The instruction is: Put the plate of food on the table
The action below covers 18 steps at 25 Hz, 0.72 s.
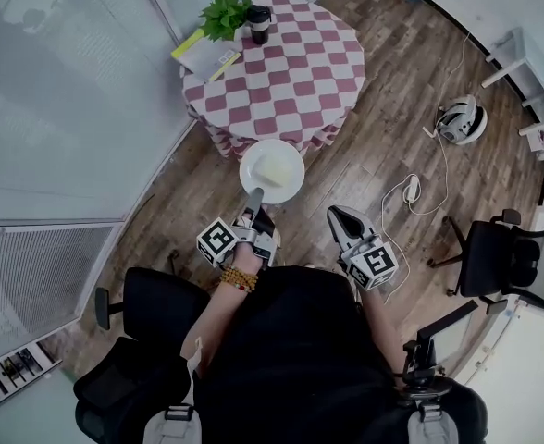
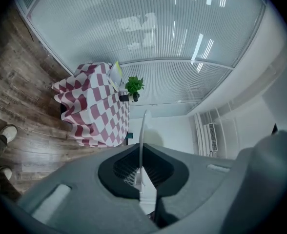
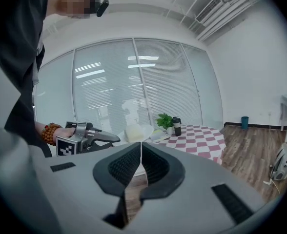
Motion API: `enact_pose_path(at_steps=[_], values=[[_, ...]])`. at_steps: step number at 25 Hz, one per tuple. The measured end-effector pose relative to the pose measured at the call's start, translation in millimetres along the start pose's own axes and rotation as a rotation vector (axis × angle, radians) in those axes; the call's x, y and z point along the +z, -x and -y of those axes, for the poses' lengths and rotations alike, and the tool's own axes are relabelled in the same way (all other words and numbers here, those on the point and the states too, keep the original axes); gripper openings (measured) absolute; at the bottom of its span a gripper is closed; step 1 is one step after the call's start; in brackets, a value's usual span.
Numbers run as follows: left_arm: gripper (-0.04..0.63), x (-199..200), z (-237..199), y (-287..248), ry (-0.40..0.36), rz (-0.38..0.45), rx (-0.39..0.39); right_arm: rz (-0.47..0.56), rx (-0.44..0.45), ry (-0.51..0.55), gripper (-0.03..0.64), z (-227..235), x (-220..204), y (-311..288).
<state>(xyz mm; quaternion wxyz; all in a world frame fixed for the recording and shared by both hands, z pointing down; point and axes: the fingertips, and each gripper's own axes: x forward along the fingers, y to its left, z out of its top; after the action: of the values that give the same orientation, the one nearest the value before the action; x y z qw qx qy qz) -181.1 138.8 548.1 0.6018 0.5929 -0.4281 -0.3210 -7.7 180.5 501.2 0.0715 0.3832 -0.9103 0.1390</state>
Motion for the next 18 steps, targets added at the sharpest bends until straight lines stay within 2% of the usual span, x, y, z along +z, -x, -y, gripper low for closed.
enact_pose_path(at_steps=[10, 18], values=[[0.012, 35.0, -16.1, -2.1, 0.031, 0.002, 0.01, 0.0, 0.076, 0.065, 0.014, -17.8, 24.4, -61.9], [0.012, 51.1, -29.4, -31.2, 0.017, 0.028, 0.06, 0.009, 0.05, 0.015, 0.014, 25.1, 22.5, -81.3]])
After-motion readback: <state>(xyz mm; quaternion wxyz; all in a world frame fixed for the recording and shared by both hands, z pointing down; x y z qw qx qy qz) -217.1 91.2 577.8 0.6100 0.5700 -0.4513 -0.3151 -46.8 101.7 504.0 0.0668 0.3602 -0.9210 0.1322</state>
